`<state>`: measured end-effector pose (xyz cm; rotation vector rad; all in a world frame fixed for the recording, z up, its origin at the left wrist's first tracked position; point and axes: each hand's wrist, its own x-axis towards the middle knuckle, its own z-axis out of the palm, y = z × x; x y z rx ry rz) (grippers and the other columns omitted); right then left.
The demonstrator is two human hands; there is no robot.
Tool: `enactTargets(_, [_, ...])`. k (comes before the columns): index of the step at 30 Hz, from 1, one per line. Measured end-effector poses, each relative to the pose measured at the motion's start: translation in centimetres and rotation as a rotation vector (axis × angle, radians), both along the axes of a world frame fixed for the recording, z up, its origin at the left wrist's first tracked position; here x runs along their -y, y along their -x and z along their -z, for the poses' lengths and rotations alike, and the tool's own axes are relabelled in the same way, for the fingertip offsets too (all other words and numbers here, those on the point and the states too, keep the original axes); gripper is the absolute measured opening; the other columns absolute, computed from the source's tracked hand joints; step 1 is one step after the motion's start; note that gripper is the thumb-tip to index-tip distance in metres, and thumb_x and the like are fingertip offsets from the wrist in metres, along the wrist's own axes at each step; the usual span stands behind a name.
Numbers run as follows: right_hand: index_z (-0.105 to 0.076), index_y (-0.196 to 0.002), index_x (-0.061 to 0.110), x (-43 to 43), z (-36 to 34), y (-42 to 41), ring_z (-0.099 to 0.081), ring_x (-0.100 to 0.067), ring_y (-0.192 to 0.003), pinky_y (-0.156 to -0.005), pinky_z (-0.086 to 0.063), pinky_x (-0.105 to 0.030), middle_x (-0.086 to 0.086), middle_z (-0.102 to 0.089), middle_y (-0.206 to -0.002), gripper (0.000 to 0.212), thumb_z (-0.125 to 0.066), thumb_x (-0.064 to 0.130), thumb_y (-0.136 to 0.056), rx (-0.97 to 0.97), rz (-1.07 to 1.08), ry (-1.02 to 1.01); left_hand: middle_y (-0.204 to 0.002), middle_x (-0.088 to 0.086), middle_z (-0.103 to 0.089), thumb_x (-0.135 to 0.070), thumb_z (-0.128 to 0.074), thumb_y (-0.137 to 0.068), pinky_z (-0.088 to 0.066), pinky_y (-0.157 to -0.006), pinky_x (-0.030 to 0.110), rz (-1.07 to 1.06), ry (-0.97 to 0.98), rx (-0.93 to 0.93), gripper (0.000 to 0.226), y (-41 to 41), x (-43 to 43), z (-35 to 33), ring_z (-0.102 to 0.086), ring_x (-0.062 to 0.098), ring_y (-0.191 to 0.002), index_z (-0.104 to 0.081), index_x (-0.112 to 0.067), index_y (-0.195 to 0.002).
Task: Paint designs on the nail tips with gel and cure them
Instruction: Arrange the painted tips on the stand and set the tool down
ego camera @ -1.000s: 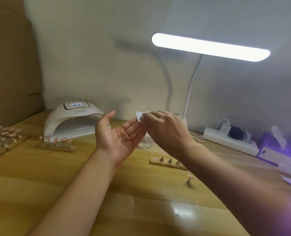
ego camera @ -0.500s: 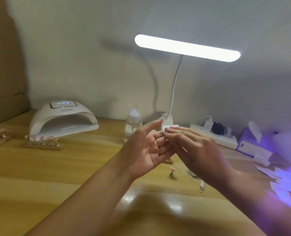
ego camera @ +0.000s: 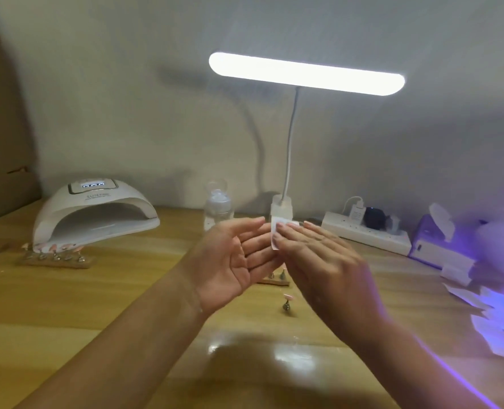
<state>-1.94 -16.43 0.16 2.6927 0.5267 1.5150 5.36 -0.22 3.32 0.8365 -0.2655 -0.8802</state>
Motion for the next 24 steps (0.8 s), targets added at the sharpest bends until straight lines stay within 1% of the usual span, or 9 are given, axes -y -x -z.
enactTargets(3, [-0.076,-0.112,0.007,0.2,0.6,-0.2,-0.066,-0.019,-0.118,-0.099,-0.054,-0.044,-0.006,-0.071,-0.122,0.023,-0.071,0.012,-0.091,0.038,-0.014,-0.059,-0.111,0.014,-0.073,-0.013,-0.062,-0.087,-0.059,-0.085,0.031,-0.015,0.015,0.016,0.026,0.1,0.2,-0.1,-0.073,0.020,-0.095,-0.075,0.000,-0.106])
enactTargets(5, [-0.077,-0.109,0.008,0.0,0.5,-0.3,-0.067,-0.018,-0.116,-0.100,-0.054,-0.042,-0.005,-0.073,-0.119,0.020,-0.067,0.017,-0.094,0.062,0.002,-0.074,-0.104,0.012,-0.075,-0.012,-0.064,-0.086,-0.061,-0.075,0.027,-0.032,0.020,-0.013,0.019,0.4,0.5,0.3,-0.074,0.017,-0.084,-0.079,-0.003,-0.093])
enactTargets(9, [-0.079,-0.094,0.013,-2.3,1.5,0.5,-0.068,-0.013,-0.115,-0.105,-0.049,-0.034,0.000,-0.076,-0.112,0.022,-0.060,0.023,-0.096,-0.029,-0.141,-0.165,-0.080,0.006,-0.072,-0.011,-0.071,-0.077,-0.053,-0.051,0.018,-0.164,0.006,-0.100,0.016,0.9,1.1,0.7,-0.063,0.010,-0.067,-0.072,-0.007,-0.092])
enactTargets(10, [-0.078,-0.091,0.015,-3.1,1.8,0.8,-0.069,-0.009,-0.112,-0.102,-0.050,-0.030,0.004,-0.077,-0.108,0.023,-0.058,0.024,-0.097,-0.080,-0.235,-0.322,-0.074,0.005,-0.070,-0.010,-0.071,-0.077,-0.052,-0.053,0.017,-0.236,0.011,-0.095,0.016,0.9,1.4,0.7,-0.060,0.009,-0.066,-0.070,-0.010,-0.093])
enactTargets(12, [-0.074,-0.094,0.016,-4.9,1.1,1.2,-0.069,-0.005,-0.106,-0.094,-0.050,-0.023,0.009,-0.076,-0.105,0.030,-0.048,0.031,-0.100,-0.207,-0.435,-0.925,-0.071,0.003,-0.071,-0.008,-0.067,-0.084,-0.052,-0.056,0.014,-0.415,0.060,0.044,0.010,1.4,2.0,1.0,-0.065,0.008,-0.063,-0.070,-0.012,-0.093])
enactTargets(14, [-0.068,-0.115,0.018,-5.8,-0.5,0.6,-0.062,-0.007,-0.118,-0.106,-0.043,-0.027,0.007,-0.071,-0.120,0.039,-0.042,0.042,-0.101,-0.296,-0.614,-1.636,-0.087,0.001,-0.077,-0.010,-0.065,-0.089,-0.056,-0.068,0.015,-0.625,-0.013,0.478,0.014,3.0,2.7,1.7,-0.073,0.009,-0.080,-0.074,-0.014,-0.100])
enactTargets(16, [-0.060,-0.132,0.022,-5.4,-2.2,0.4,-0.055,-0.007,-0.129,-0.114,-0.036,-0.032,0.005,-0.062,-0.137,0.048,-0.043,0.053,-0.100,-0.360,-0.704,-2.107,-0.100,-0.008,-0.076,-0.010,-0.065,-0.091,-0.055,-0.079,0.017,-0.667,-0.091,0.941,0.022,5.0,3.7,3.0,-0.071,0.008,-0.096,-0.074,-0.020,-0.109])
enactTargets(20, [-0.053,-0.141,0.019,-4.4,-3.6,0.9,-0.056,-0.012,-0.125,-0.104,-0.040,-0.032,0.000,-0.057,-0.142,0.063,-0.044,0.062,-0.096,-0.381,-0.683,-2.353,-0.098,-0.015,-0.075,0.001,-0.063,-0.091,-0.054,-0.084,0.019,-0.615,-0.181,1.058,0.034,5.9,4.6,4.2,-0.071,0.005,-0.095,-0.075,-0.026,-0.106])
enactTargets(24, [-0.057,-0.138,0.019,-4.5,-3.7,0.9,-0.055,-0.010,-0.125,-0.091,-0.043,-0.028,0.001,-0.059,-0.139,0.064,-0.046,0.064,-0.094,-0.405,-0.592,-2.312,-0.096,-0.015,-0.076,0.003,-0.063,-0.090,-0.056,-0.085,0.025,-0.637,-0.232,1.131,0.036,5.8,4.3,3.8,-0.071,0.005,-0.092,-0.075,-0.027,-0.107])
